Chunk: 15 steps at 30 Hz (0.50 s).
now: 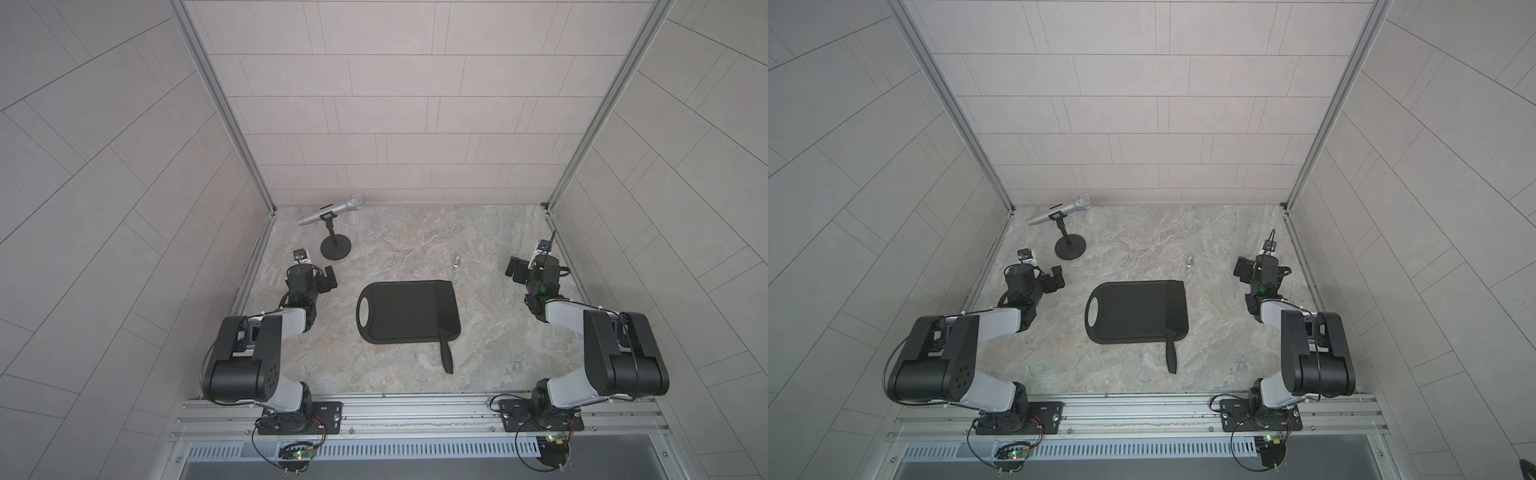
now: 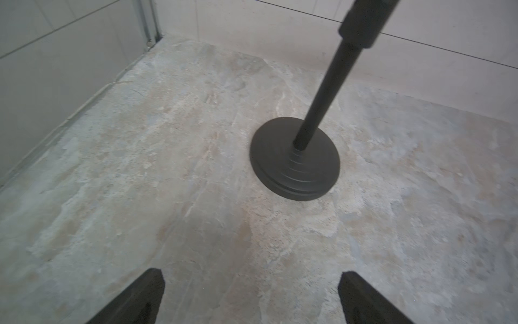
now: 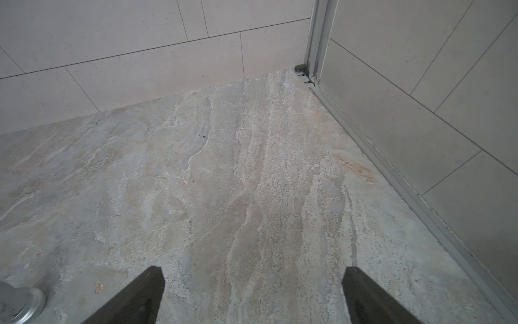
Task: Align the knife with the edge of the cutting board
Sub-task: Reset both arms
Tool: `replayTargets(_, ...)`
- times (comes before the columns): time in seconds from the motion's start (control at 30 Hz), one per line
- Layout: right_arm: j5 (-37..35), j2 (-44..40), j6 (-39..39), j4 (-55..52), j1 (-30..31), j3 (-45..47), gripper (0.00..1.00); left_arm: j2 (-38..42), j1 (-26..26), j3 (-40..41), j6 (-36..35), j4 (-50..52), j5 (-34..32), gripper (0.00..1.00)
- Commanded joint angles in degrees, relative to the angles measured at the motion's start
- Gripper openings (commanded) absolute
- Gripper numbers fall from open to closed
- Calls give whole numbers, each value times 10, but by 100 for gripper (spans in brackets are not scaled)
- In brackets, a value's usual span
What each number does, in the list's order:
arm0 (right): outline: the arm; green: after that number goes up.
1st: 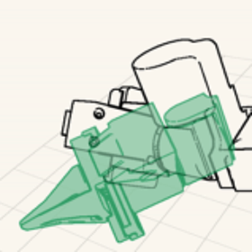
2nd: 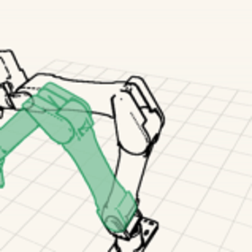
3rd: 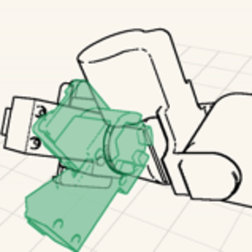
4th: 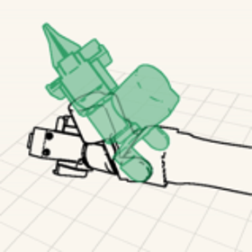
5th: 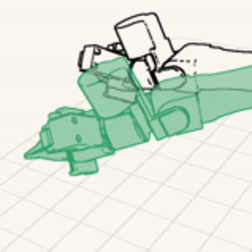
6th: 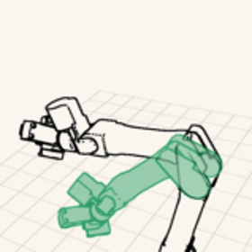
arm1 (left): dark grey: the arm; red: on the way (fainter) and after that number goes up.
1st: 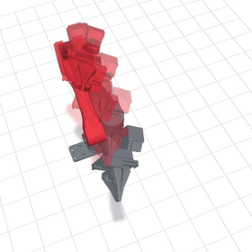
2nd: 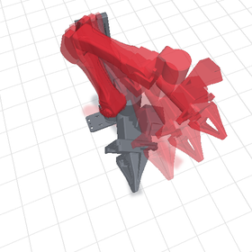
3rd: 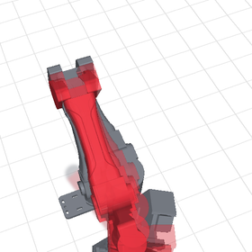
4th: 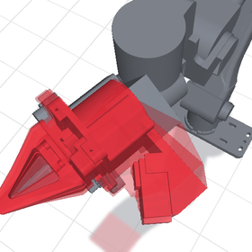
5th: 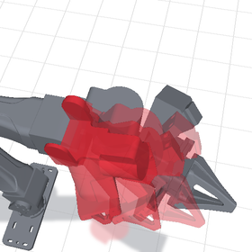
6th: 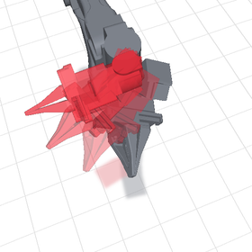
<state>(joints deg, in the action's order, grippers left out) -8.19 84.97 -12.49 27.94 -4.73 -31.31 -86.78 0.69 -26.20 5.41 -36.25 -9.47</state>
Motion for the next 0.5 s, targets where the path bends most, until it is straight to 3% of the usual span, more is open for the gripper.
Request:
replayTargets(0.0,24,-6,21,32,3,14,100,-12,-5,6,-44,-58,72,100)
replayTargets(0.47,30,3,50,80,24,37,100,-13,-7,6,-44,-59,67,100)
